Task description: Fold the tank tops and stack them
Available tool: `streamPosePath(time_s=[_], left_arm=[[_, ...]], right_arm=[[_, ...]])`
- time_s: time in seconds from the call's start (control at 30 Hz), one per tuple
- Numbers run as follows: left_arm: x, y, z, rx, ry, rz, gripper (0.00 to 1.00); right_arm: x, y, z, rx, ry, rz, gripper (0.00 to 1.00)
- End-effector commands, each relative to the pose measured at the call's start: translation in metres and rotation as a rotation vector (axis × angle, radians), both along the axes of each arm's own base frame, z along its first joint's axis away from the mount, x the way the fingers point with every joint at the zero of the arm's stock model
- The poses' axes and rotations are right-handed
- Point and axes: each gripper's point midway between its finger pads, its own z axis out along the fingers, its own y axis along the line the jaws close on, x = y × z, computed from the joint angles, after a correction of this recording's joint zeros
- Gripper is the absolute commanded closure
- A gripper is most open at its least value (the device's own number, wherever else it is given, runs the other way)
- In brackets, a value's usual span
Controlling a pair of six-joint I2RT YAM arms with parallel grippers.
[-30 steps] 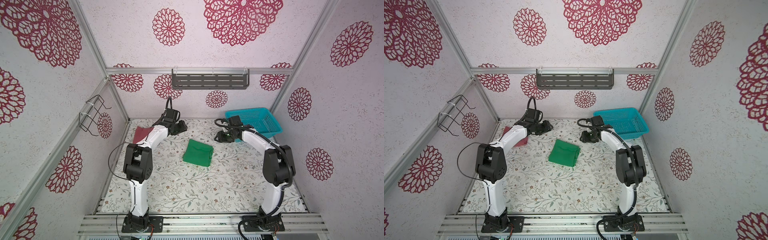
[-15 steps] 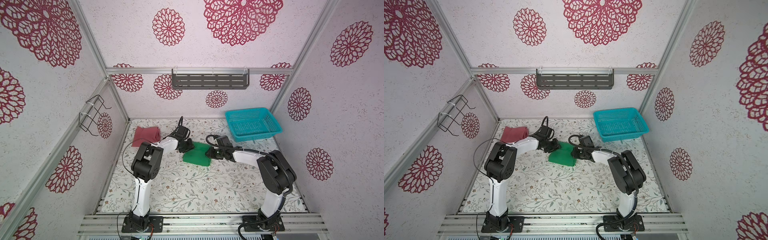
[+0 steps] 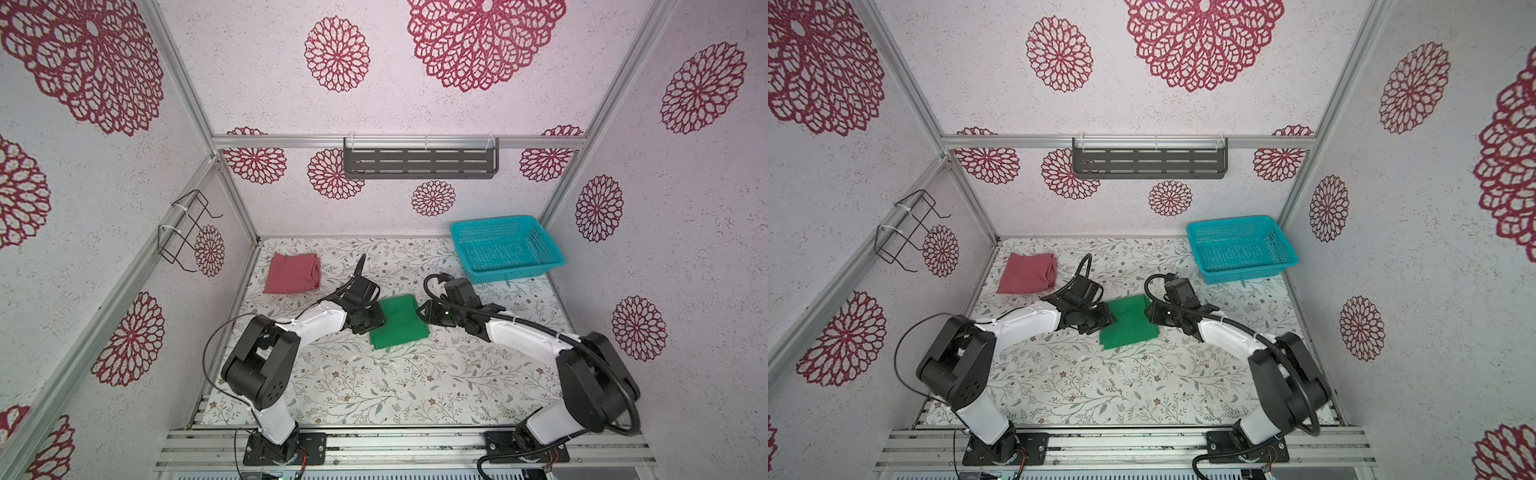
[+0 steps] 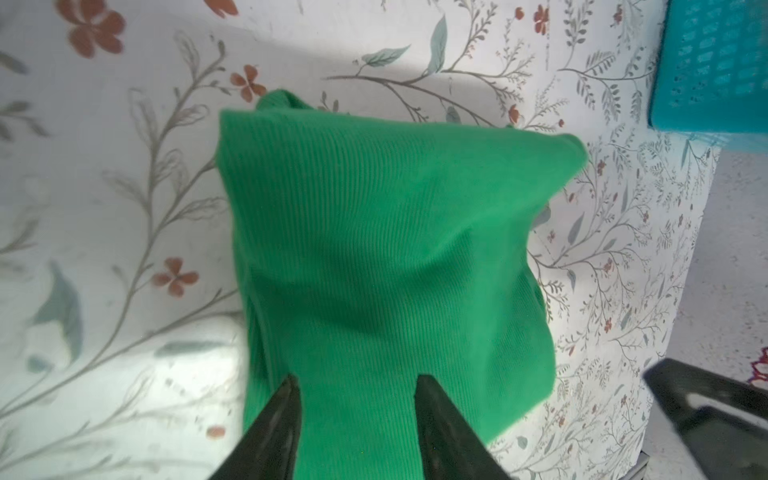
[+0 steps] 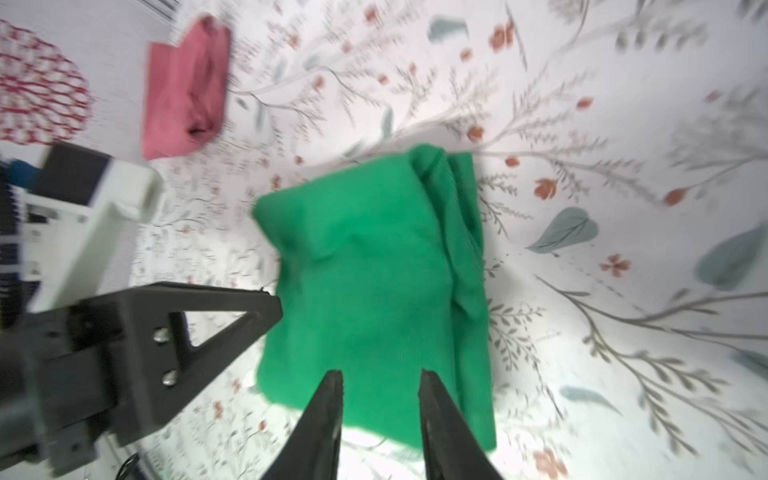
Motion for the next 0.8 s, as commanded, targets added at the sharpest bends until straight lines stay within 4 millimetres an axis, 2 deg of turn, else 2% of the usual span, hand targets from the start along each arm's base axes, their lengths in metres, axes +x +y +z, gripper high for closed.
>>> streamPosePath(time_s=[0.0, 0.13, 0.2, 0.27, 0.37, 0.43, 0.47, 0.53, 0.57, 0.63, 0.7, 0.73, 0.77], left_arm=[[0.008, 0.029, 0.017, 0.080, -0.031, 0.058, 0.48], [0.036, 0.023, 0.030, 0.060, -0.096, 0.070, 0.47], [0.055, 0.010, 0.034, 0.025, -0.114, 0.057, 0.47], [0.070, 0.000, 0.027, 0.016, -0.118, 0.045, 0.48], [0.088, -0.007, 0.010, 0.011, -0.104, 0.039, 0.49], [0.093, -0.009, -0.002, -0.004, -0.080, 0.040, 0.49], [0.094, -0.008, -0.021, 0.003, -0.047, 0.044, 0.49], [0.100, -0.005, -0.029, 0.011, -0.039, 0.043, 0.49], [0.104, -0.002, -0.029, 0.026, -0.042, 0.040, 0.49], [0.112, 0.008, -0.016, 0.048, -0.061, 0.033, 0.49], [0.120, 0.018, 0.010, 0.071, -0.122, 0.032, 0.48], [0.122, 0.020, 0.016, 0.081, -0.139, 0.029, 0.48], [0.125, 0.023, 0.041, 0.076, -0.191, 0.026, 0.47]], right_arm=[[-0.016, -0.009, 0.002, -0.051, 0.026, 0.037, 0.68], [-0.013, 0.002, -0.011, -0.022, 0.036, 0.062, 0.72], [-0.009, 0.013, -0.017, 0.012, 0.039, 0.080, 0.74], [-0.006, 0.019, -0.025, 0.033, 0.047, 0.084, 0.76], [-0.006, 0.012, -0.049, -0.003, 0.073, 0.049, 0.80], [-0.013, 0.005, -0.071, -0.027, 0.113, 0.032, 0.81], [-0.018, 0.004, -0.080, -0.025, 0.136, 0.028, 0.81], [-0.024, 0.007, -0.087, 0.012, 0.164, 0.036, 0.81], [-0.024, 0.009, -0.086, 0.020, 0.166, 0.043, 0.81], [-0.018, 0.007, -0.073, -0.005, 0.135, 0.047, 0.80], [-0.007, 0.000, -0.050, -0.051, 0.079, 0.038, 0.80], [-0.003, -0.003, -0.039, -0.067, 0.055, 0.033, 0.79], [0.003, -0.007, -0.027, -0.081, 0.025, 0.025, 0.78]])
